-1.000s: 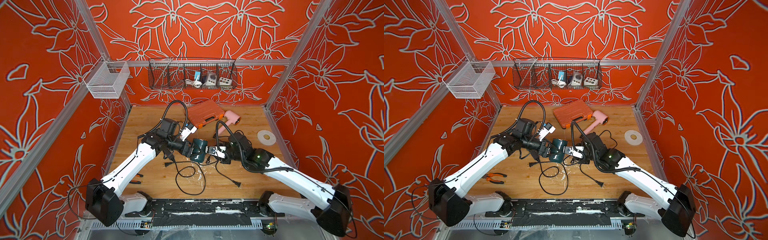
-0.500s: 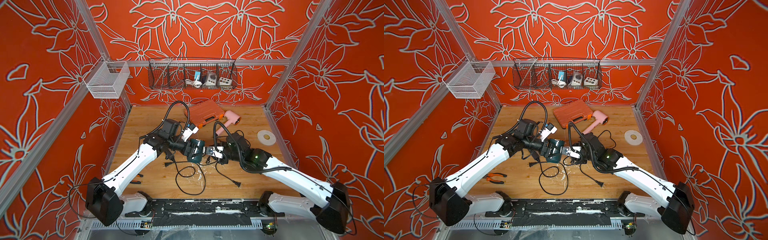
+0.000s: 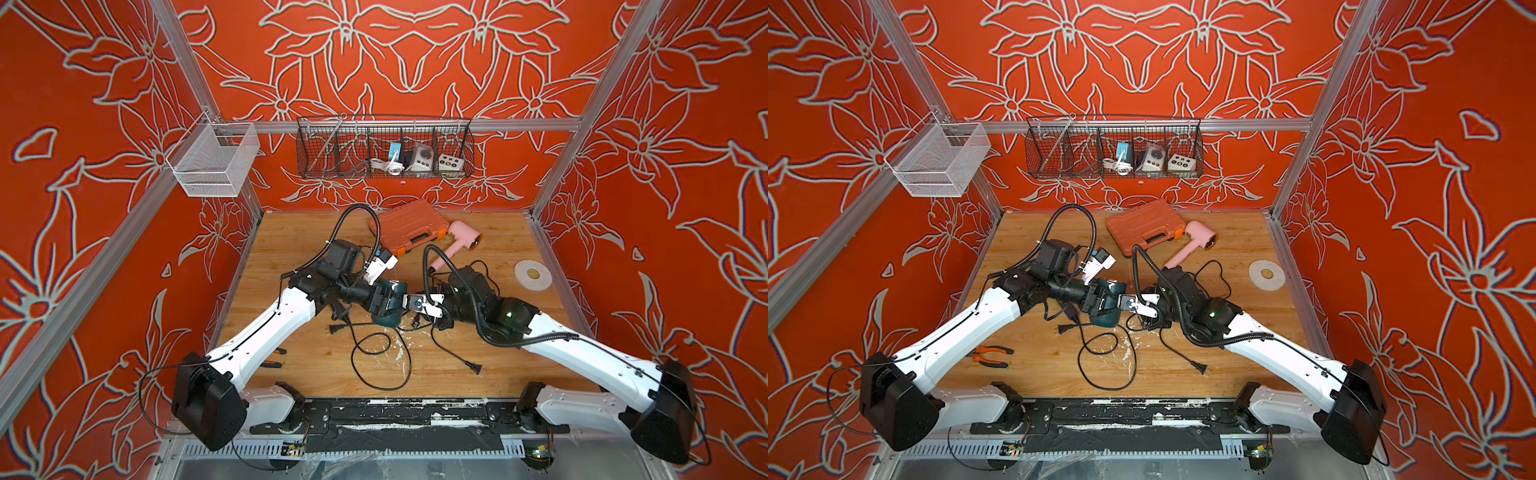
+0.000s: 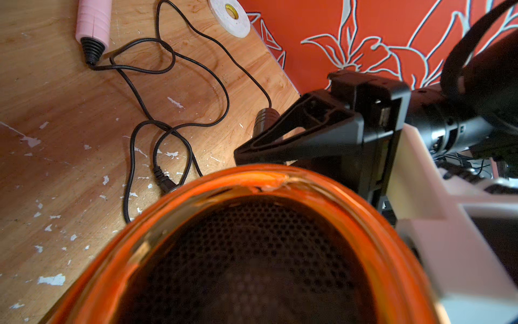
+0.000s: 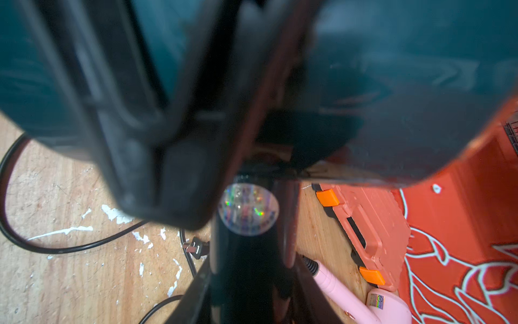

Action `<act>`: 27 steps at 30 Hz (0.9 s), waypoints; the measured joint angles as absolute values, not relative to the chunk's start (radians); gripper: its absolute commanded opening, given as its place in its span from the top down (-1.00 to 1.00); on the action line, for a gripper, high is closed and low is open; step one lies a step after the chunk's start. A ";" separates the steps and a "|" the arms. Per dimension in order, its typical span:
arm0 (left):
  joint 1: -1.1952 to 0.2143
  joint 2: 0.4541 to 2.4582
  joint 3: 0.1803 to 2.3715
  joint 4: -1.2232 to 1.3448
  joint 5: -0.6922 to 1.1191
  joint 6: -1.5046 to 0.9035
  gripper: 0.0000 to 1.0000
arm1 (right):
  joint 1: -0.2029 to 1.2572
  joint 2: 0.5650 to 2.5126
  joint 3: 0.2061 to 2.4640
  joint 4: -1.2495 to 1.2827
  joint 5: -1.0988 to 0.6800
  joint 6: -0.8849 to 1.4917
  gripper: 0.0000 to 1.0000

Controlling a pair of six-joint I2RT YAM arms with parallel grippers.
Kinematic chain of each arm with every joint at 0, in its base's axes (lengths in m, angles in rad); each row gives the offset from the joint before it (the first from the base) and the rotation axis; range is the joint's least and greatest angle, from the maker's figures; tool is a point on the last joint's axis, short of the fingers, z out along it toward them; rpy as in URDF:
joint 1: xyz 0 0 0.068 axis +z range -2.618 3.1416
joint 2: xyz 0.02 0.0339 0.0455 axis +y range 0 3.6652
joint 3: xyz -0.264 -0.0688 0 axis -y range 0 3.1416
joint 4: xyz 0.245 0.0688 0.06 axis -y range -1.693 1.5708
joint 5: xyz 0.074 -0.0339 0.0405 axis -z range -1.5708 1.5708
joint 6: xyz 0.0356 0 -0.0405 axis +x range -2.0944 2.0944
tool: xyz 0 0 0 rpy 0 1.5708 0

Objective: Wrap the cord around the hair dryer
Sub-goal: Pick up the hair dryer from the center of the board.

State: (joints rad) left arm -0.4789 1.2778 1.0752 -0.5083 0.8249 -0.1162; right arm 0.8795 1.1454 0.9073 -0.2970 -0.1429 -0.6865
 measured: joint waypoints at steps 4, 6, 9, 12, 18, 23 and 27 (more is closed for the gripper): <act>-0.479 1.278 1.065 -0.500 0.828 -0.134 0.12 | 0.883 1.147 0.907 -0.300 -0.129 -0.687 1.00; -0.479 1.278 1.065 -0.498 0.828 -0.134 0.73 | 0.883 1.147 0.907 -0.299 -0.127 -0.687 1.00; -0.479 1.280 1.065 -0.493 0.825 -0.134 1.00 | 0.883 1.147 0.907 -0.299 -0.121 -0.686 1.00; -0.479 1.280 1.065 -0.485 0.813 -0.133 1.00 | 0.887 1.147 0.907 -0.291 -0.099 -0.681 0.70; -0.485 1.264 1.079 -0.495 0.704 -0.111 1.00 | 0.894 1.134 0.906 -0.221 0.008 -0.620 -0.59; -0.446 1.264 1.139 -0.578 0.609 -0.102 1.00 | 0.856 1.060 0.913 -0.189 0.053 -0.567 -0.83; -0.398 1.255 1.218 -0.637 0.558 -0.102 1.00 | 0.792 0.993 0.928 -0.189 0.062 -0.523 -0.88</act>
